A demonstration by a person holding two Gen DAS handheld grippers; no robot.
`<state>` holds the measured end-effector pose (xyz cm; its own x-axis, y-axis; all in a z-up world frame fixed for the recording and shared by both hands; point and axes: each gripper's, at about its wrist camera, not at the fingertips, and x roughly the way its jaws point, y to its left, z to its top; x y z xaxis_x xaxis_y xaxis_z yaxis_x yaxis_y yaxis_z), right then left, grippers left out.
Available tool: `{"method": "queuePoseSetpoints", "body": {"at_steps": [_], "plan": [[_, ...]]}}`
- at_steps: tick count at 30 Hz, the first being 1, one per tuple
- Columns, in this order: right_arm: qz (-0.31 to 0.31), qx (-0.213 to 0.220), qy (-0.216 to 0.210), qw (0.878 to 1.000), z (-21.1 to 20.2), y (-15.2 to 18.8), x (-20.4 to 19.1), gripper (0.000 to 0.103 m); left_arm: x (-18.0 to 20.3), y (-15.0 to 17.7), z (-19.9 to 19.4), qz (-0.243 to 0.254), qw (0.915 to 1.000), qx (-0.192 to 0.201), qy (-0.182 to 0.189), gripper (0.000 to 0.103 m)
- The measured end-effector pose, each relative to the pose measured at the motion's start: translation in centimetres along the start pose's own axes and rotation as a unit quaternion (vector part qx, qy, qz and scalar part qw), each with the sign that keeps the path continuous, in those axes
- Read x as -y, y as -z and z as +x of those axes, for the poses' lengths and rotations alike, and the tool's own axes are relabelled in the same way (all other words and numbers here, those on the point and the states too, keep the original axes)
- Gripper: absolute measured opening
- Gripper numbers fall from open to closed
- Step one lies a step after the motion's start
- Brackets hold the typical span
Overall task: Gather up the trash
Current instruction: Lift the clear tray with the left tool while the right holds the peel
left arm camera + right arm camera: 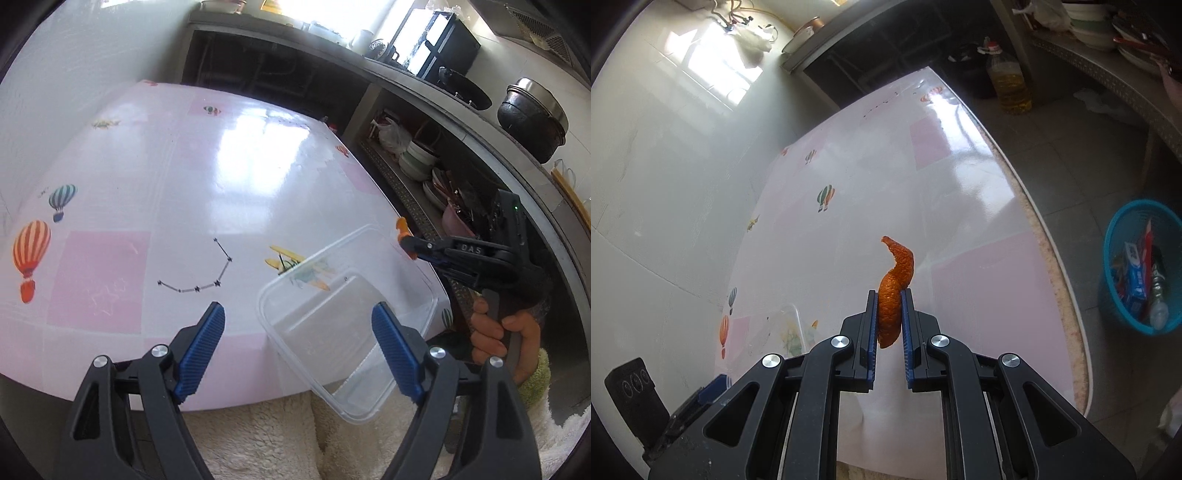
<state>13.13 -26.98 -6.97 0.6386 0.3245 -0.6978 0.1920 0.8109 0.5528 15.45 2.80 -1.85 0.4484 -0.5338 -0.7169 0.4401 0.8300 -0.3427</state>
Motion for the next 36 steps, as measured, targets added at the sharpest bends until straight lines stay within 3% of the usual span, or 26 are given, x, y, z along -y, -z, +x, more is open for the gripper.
{"method": "queuePoseSetpoints", "body": {"at_steps": [4,6,9,12,14,17,24,27,32,36], "plan": [[-0.025,-0.007,-0.001,1.0,-1.7,1.4,-0.4,0.011,1.1,-2.5,0.9,0.07,0.9975,-0.014,0.005,0.079],[-0.038,-0.011,0.003,0.999,-2.6,2.4,-0.6,0.011,1.9,-3.2,2.4,0.115,0.9926,-0.032,-0.022,0.078],[-0.04,-0.017,0.007,0.999,-3.8,3.9,-0.3,0.011,3.1,-3.3,5.1,0.187,0.9787,-0.067,-0.053,0.068],[-0.037,-0.029,0.007,0.999,-4.0,5.1,-0.1,0.011,3.3,-3.0,7.1,0.214,0.9698,-0.097,-0.067,0.055],[-0.037,-0.041,0.008,0.998,-3.5,5.8,-0.2,0.011,2.8,-2.9,7.9,0.2,0.9703,-0.114,-0.073,0.043],[-0.03,-0.065,-0.005,0.997,-1.9,5.9,-0.7,0.011,2.1,-2.8,7.7,0.158,0.9774,-0.123,-0.068,0.036],[-0.059,-0.057,-0.037,0.996,0.9,3.1,-3.9,0.011,2.3,-0.9,5.8,0.08,0.9877,-0.127,-0.044,0.036],[-0.067,-0.055,-0.034,0.996,1.6,2.7,-4.9,0.011,2.4,-0.5,5.4,0.062,0.9899,-0.117,-0.051,0.03],[-0.06,-0.057,-0.024,0.996,2.0,2.9,-4.2,0.011,2.3,-0.2,5.7,0.057,0.9902,-0.103,-0.076,0.011],[-0.044,-0.054,-0.011,0.998,1.3,3.2,-3.0,0.011,2.5,-0.1,5.8,0.063,0.9905,-0.09,-0.083,0.007]]}}
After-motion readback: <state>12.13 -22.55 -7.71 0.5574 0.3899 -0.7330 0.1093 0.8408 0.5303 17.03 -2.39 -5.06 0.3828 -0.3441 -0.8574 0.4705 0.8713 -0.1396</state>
